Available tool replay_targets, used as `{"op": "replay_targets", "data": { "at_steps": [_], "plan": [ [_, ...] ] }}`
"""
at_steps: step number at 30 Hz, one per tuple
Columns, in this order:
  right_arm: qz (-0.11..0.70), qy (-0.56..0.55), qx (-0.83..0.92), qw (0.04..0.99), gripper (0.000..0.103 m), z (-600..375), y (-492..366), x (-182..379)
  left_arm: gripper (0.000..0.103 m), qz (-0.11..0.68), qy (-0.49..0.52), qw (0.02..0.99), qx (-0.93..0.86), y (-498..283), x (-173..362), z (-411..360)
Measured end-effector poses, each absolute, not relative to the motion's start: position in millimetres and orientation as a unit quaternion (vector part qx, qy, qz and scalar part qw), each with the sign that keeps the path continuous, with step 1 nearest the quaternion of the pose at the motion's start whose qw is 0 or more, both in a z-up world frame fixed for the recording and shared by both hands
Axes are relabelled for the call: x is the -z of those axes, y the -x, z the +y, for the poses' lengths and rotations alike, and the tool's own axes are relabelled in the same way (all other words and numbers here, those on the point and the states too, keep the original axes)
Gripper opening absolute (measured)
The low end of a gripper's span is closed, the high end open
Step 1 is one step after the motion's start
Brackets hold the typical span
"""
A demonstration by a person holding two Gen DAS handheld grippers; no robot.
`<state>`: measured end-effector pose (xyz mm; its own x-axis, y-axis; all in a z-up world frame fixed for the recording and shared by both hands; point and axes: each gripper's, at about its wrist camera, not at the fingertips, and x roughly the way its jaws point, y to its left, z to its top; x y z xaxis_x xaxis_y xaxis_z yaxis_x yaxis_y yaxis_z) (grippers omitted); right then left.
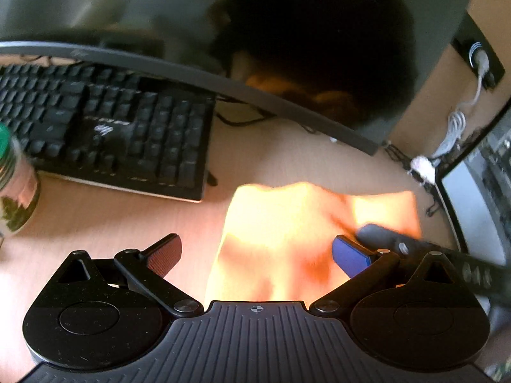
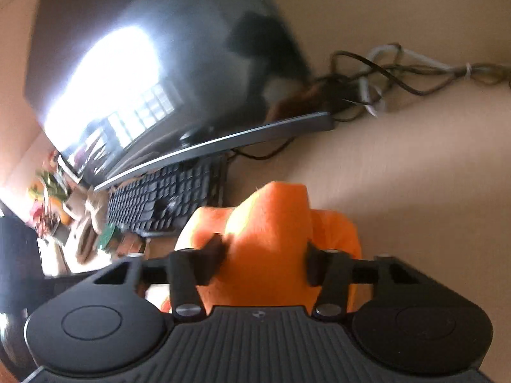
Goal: Fold clothes
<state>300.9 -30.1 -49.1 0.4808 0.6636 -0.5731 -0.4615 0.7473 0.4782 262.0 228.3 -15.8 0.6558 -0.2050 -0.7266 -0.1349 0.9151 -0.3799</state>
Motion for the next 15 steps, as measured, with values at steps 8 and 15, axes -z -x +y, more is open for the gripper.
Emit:
{"op": "replay_targets", "data": {
  "at_steps": [8, 15],
  "plan": [
    [0.375, -0.191, -0.354, 0.835, 0.026, -47, -293, 33, 0.103, 0.365, 0.251, 0.896, 0.004, -251, -8, 265],
    [0.444, -0.140, -0.221, 0.857, 0.042, -66, -303, 79, 0.103, 0.422, 0.218, 0.877, 0.076, -257, 12, 224]
  ]
}}
